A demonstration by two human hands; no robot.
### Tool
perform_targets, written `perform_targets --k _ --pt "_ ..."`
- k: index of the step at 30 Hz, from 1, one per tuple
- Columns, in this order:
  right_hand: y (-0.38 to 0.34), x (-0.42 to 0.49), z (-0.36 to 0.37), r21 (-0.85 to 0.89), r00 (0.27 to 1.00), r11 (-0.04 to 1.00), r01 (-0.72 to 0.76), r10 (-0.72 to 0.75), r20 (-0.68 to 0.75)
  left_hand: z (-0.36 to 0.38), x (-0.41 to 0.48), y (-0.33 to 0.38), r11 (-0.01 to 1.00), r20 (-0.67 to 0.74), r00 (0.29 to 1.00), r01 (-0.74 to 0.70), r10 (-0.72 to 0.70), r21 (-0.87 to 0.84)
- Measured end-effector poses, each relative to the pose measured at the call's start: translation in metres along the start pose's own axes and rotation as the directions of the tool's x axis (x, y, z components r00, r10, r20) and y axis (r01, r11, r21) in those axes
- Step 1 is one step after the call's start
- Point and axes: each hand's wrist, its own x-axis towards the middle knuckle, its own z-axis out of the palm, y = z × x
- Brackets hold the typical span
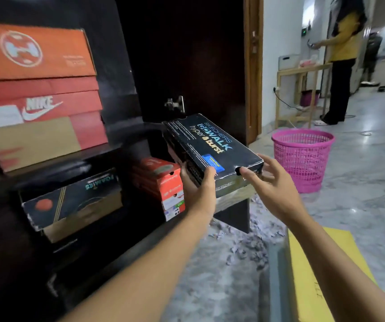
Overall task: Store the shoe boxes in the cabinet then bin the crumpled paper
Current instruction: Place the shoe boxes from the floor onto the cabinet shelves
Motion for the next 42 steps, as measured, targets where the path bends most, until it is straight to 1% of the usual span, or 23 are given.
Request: perform_targets --k 2,4,7,9,12,14,16,19,22,25,27,31,34,36,38,40,42 --pt "-0.011 0.027 0.01 -0.082 0.999 0.996 0.028 -0.031 -0.034 0.002 0.026 0.015 1.0 -0.012 1.0 0.002 -0.002 0.002" --pt "-0.025 0.058 0.022 -0.182 0.997 0.982 0.053 -0.061 -0.04 0.003 0.054 0.035 0.998 -0.029 0.997 0.066 -0.065 0.001" --pt "-0.049 0.102 0.044 -0.299 0.996 0.951 0.08 -0.087 -0.008 -0.002 0.095 0.063 0.989 -0.067 0.987 0.143 -0.144 -0.025" --pt "-0.069 0.128 0.059 -0.36 0.995 0.929 0.09 -0.097 -0.002 -0.005 0.117 0.082 0.987 -0.089 0.984 0.151 -0.156 -0.059" --pt "-0.094 0.16 0.077 -0.411 0.996 0.91 0.063 -0.085 -0.036 -0.007 0.149 0.111 0.986 -0.12 0.98 0.152 -0.159 -0.061" --pt "-0.104 0.176 0.089 -0.405 0.997 0.913 0.042 -0.067 -0.049 -0.007 0.168 0.126 0.988 -0.128 0.981 0.135 -0.144 -0.072" --pt "-0.108 0.19 0.101 -0.353 0.997 0.934 0.049 -0.068 -0.043 -0.008 0.187 0.136 0.991 -0.173 0.978 0.103 -0.117 -0.085" --pt "-0.103 0.21 0.119 -0.25 0.997 0.966 0.062 -0.048 0.061 -0.01 0.215 0.14 0.991 -0.241 0.964 0.092 -0.113 -0.098" --pt "-0.09 0.228 0.136 -0.208 0.987 0.976 0.068 -0.035 0.158 -0.014 0.24 0.132 0.989 -0.291 0.945 0.134 -0.148 -0.069" --pt "-0.072 0.249 0.156 -0.203 0.976 0.977 0.063 -0.018 0.219 -0.019 0.269 0.116 0.977 -0.276 0.938 0.206 -0.211 -0.048" --pt "-0.059 0.263 0.168 -0.195 0.974 0.979 0.055 -0.01 0.226 -0.02 0.287 0.106 0.97 -0.267 0.933 0.237 -0.24 -0.043" --pt "-0.029 0.287 0.197 -0.186 0.974 0.983 0.013 0.029 0.224 -0.023 0.325 0.082 0.971 -0.269 0.937 0.239 -0.224 0.026" --pt "-0.01 0.301 0.215 -0.174 0.971 0.985 -0.012 0.053 0.234 -0.028 0.349 0.069 0.96 -0.206 0.957 0.237 -0.205 0.148" --pt "0.0 0.311 0.225 -0.168 0.95 0.985 -0.024 0.075 0.304 -0.034 0.363 0.065 0.939 -0.155 0.962 0.255 -0.223 0.23" --pt "0.008 0.319 0.233 -0.169 0.92 0.986 -0.007 0.072 0.384 -0.043 0.375 0.064 0.928 -0.135 0.963 0.261 -0.232 0.265" --pt "0.015 0.32 0.24 -0.17 0.924 0.985 0.032 0.036 0.381 -0.052 0.382 0.062 0.941 -0.108 0.974 0.219 -0.197 0.259" --pt "0.022 0.314 0.248 -0.166 0.955 0.984 0.065 -0.013 0.296 -0.06 0.376 0.057 0.956 -0.084 0.99 0.131 -0.112 0.263"
